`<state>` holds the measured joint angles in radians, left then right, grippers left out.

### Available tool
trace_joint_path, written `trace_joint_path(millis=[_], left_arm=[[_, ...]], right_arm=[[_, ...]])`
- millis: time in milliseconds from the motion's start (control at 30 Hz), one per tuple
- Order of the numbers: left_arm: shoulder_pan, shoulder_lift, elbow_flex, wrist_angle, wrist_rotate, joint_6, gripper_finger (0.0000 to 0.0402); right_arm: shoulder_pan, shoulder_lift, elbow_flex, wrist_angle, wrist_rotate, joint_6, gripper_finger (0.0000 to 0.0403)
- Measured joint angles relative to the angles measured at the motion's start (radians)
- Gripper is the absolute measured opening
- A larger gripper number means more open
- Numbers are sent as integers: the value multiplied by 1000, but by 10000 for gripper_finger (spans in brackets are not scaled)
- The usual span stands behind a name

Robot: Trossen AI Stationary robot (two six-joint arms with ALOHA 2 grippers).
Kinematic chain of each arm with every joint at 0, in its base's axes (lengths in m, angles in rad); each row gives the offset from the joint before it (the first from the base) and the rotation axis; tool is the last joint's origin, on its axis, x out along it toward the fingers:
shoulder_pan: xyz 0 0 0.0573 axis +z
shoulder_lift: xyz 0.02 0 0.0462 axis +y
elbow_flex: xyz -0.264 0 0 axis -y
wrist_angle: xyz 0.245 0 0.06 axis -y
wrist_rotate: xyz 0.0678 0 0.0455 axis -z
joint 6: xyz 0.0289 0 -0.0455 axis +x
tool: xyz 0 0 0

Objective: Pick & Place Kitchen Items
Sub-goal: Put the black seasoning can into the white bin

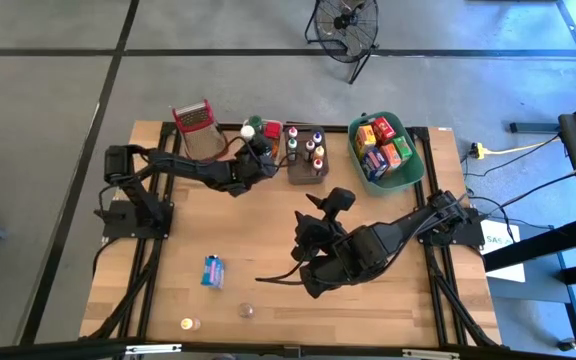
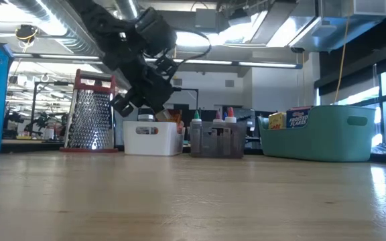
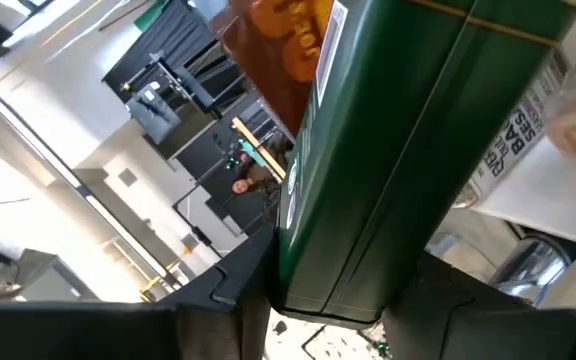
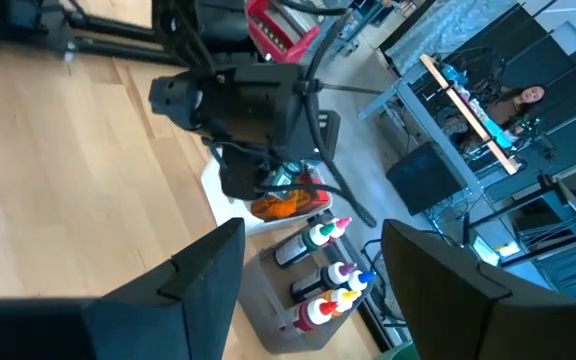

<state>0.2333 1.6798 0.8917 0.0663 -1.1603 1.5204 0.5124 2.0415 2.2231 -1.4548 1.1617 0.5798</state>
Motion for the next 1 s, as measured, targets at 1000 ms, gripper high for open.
trace_joint_path(millis=[1000], left_arm=[[40, 74, -2, 26, 118, 41, 159]], right_arm=[[0, 0, -58, 7, -8, 12, 238]])
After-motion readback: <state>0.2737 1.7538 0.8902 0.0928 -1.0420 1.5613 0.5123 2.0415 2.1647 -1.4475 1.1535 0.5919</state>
